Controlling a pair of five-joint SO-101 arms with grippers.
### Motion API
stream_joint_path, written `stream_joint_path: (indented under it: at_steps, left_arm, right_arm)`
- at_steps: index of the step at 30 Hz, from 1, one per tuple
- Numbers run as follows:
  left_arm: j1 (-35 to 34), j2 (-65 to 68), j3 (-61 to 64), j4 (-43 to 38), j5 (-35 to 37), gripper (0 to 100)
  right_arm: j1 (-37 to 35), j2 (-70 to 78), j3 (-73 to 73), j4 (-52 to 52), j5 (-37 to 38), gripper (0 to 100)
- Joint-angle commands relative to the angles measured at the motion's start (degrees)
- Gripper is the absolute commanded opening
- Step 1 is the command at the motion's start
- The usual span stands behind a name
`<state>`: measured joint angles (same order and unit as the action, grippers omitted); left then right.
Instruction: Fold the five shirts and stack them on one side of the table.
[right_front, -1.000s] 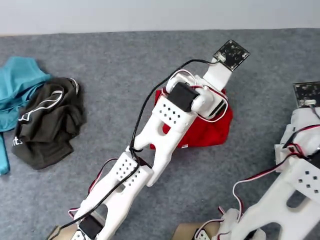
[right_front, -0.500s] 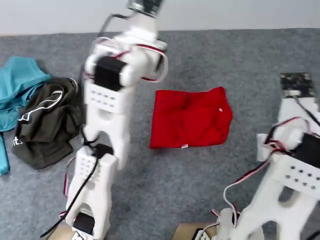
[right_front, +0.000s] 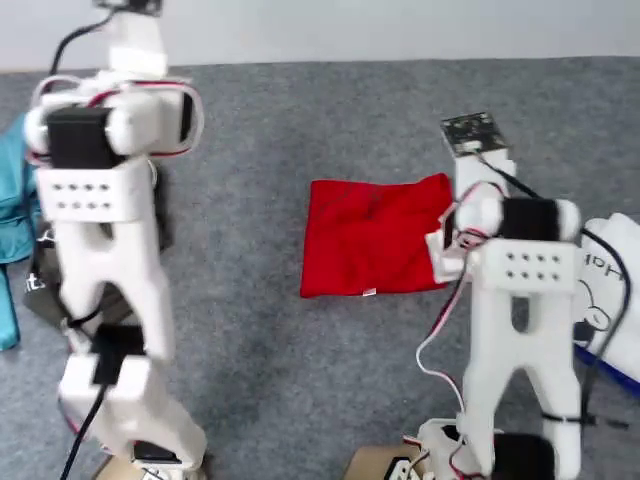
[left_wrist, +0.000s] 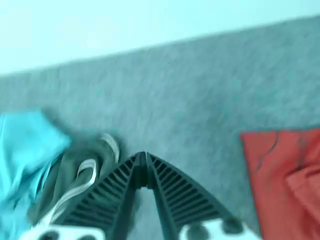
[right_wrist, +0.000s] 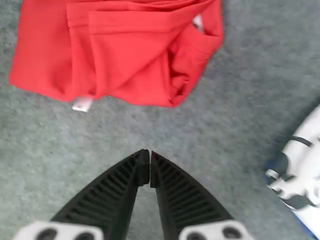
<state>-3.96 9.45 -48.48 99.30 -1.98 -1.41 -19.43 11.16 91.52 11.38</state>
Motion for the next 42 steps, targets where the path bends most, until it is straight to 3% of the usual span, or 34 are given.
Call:
stream_joint_path:
  at_steps: [1,7,15,26,39,42]
  left_arm:
    - [-3.34,-9.85,11.74,1.23,-0.62,1]
    - [-10.02,-17.05,23.25,1.14,-0.79,1]
    - [-17.67,-20.57,30.37,1.14,-3.52,1]
    - [-22.33,-20.84,31.78,1.14,-6.95,1]
    - [-23.3,-20.48,31.78,1.14,-7.21,1]
    - [-23.3,-20.57,31.78,1.14,-7.21,1]
  right_arm:
    - [-3.56,3.3,-0.79,-2.33,-4.04,0.9]
    - [-9.89,8.75,-2.02,-3.12,-9.23,1.7]
    - [-17.1,22.29,-11.69,-3.12,-10.11,19.5]
    - [-20.44,42.07,-30.07,-2.59,-9.67,19.6]
    - [-20.26,54.46,-37.89,-3.03,-4.13,19.4]
    - [-19.74,55.34,-37.89,-3.03,-2.46,13.8]
